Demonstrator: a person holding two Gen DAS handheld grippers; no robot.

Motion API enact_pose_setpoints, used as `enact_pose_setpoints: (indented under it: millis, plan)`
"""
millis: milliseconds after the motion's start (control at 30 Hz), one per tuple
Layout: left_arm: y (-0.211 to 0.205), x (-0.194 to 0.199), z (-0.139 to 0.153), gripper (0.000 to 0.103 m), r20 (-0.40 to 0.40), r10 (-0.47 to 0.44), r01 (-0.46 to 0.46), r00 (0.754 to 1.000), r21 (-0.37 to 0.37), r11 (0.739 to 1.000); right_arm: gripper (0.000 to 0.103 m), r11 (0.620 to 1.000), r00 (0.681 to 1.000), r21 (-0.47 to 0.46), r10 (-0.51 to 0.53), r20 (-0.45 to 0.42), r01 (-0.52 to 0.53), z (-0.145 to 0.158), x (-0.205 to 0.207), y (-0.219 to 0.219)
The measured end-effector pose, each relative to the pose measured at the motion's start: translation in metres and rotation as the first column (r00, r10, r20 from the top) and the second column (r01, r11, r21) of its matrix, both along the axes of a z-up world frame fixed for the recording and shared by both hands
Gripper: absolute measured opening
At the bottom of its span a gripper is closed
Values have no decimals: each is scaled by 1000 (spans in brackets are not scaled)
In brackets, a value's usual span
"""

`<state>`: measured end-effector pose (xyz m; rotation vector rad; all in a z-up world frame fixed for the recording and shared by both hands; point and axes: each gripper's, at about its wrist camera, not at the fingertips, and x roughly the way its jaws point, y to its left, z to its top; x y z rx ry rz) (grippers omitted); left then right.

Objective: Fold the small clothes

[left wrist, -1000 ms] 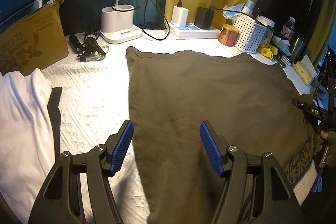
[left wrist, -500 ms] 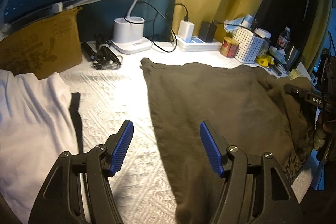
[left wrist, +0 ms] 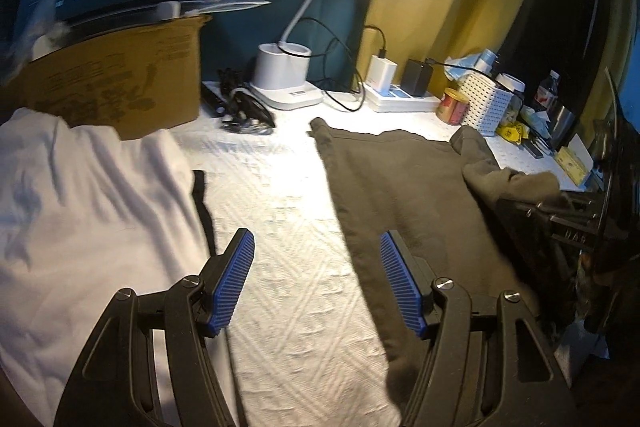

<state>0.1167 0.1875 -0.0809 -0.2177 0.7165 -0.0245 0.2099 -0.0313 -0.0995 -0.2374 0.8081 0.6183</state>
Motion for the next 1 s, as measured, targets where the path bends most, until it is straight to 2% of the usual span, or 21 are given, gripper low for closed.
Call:
enact_pose_setpoints:
  millis: [133,200,300,333,500,667,800,1000]
  plan:
    - [10,-8,0,66,2,23,-23,1000,-2,1000,16,997,999,-73,22,-32,-24,-15,-3,22]
    - [14,-13,-1,66,-1,34,-34,999,-6,999,21,994,998,-99,37,-47,-42,-17,-6,29]
    - [18,-17,-5,66,-15,48,-48,999,-9,999,56,985,990,-121,112,-84,-121,-16,-17,47]
    - [19,-19,-6,66,-18,53,-53,998,-10,999,59,983,988,-117,135,-81,-144,-14,-22,51]
    - [21,-24,-8,66,-33,77,-77,997,-17,997,59,959,949,-10,280,-143,-284,0,-52,72]
    - [14,-27,-5,66,-34,83,-83,996,-22,996,59,926,922,116,372,-109,-360,31,-81,69]
    - [-3,-26,4,66,-17,48,-48,999,-17,999,59,931,938,152,343,-50,-332,49,-87,48]
    - [-48,-13,13,66,-8,-69,68,998,-28,997,59,976,985,137,173,2,-171,55,-66,-7]
